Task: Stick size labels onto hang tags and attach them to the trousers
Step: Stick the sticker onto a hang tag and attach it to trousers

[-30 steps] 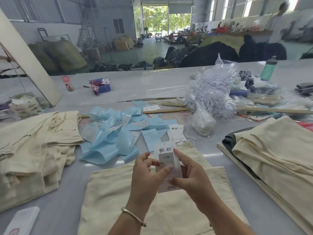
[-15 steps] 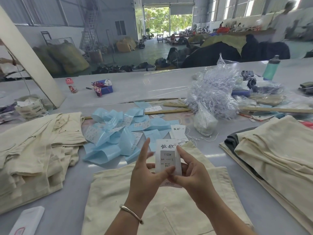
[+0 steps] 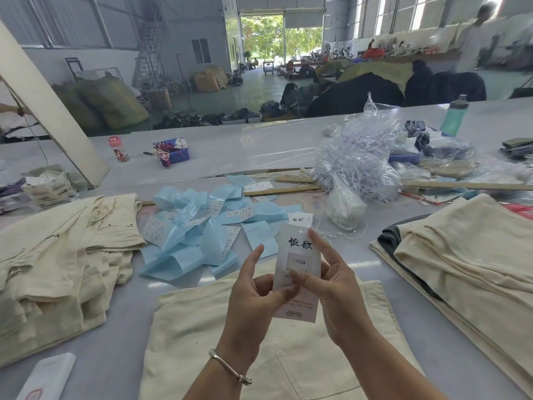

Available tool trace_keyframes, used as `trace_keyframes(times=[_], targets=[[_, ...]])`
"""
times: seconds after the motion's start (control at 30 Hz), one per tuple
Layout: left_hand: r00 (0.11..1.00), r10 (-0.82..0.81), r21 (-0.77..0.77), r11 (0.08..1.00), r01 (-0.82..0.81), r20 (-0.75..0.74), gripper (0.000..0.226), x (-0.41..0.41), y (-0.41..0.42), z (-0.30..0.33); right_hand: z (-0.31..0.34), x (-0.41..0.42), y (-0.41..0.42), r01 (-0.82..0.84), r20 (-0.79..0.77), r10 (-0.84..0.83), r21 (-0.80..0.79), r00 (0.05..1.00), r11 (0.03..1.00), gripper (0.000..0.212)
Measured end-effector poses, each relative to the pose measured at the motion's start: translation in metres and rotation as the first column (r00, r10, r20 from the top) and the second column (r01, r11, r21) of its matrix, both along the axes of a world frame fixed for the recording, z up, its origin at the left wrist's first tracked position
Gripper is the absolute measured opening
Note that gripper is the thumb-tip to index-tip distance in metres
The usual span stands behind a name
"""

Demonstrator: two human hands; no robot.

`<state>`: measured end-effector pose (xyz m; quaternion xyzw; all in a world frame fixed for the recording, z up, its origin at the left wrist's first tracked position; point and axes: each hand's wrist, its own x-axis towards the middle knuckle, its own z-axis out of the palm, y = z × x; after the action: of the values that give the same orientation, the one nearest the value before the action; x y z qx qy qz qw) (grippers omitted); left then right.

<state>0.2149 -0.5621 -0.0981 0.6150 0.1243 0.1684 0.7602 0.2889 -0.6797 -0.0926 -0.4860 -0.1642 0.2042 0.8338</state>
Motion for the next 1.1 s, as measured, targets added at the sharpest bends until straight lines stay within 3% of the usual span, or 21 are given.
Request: trace_keyframes(times=[0.1,0.3,0.4,0.53,0.7,0.87,1.0,1.1], targets=[[1.0,-0.016,0.024,1.0,0.016,-0.004,0.087,-0.001,-0.001,-0.004,0.004,0.004,-0.001,0.031,-0.031,-0.03,0.008,0.999,0.999,0.072],[0.995,-0.081,0.02,0.997,0.08,0.053,0.027,-0.004,0.001,-0.009,0.007,0.008,0.001,0.08,-0.098,-0.082,-0.023,0.992,0.996,0.043],[0.994,-0.087,0.004,0.996,0.086,0.071,0.012,-0.004,0.003,-0.015,0.005,0.008,0.001,0.063,-0.137,-0.071,-0.06,0.988,0.996,0.023],[0.996,-0.081,-0.002,0.997,0.081,0.044,0.018,-0.002,0.004,-0.021,0.002,0.007,0.001,0.119,-0.083,-0.13,-0.126,0.988,0.985,0.011],[0.991,-0.132,-0.014,0.991,0.132,0.005,0.029,0.008,-0.002,-0.02,-0.007,0.002,0.006,0.258,0.186,-0.211,-0.278,0.959,0.925,0.011],[0.997,-0.068,-0.042,0.997,0.066,-0.047,0.026,0.015,-0.003,-0.023,-0.011,0.008,0.0,0.116,-0.004,-0.119,-0.185,0.993,0.976,0.016],[0.995,-0.03,-0.06,0.998,0.024,-0.098,0.033,0.022,-0.006,-0.027,-0.017,0.015,-0.002,0.081,-0.066,-0.092,-0.146,0.994,0.986,0.017],[0.989,-0.038,-0.094,0.995,0.024,-0.145,0.037,0.031,-0.007,-0.031,-0.02,0.023,-0.003,0.066,-0.028,-0.071,-0.155,0.997,0.986,0.017]])
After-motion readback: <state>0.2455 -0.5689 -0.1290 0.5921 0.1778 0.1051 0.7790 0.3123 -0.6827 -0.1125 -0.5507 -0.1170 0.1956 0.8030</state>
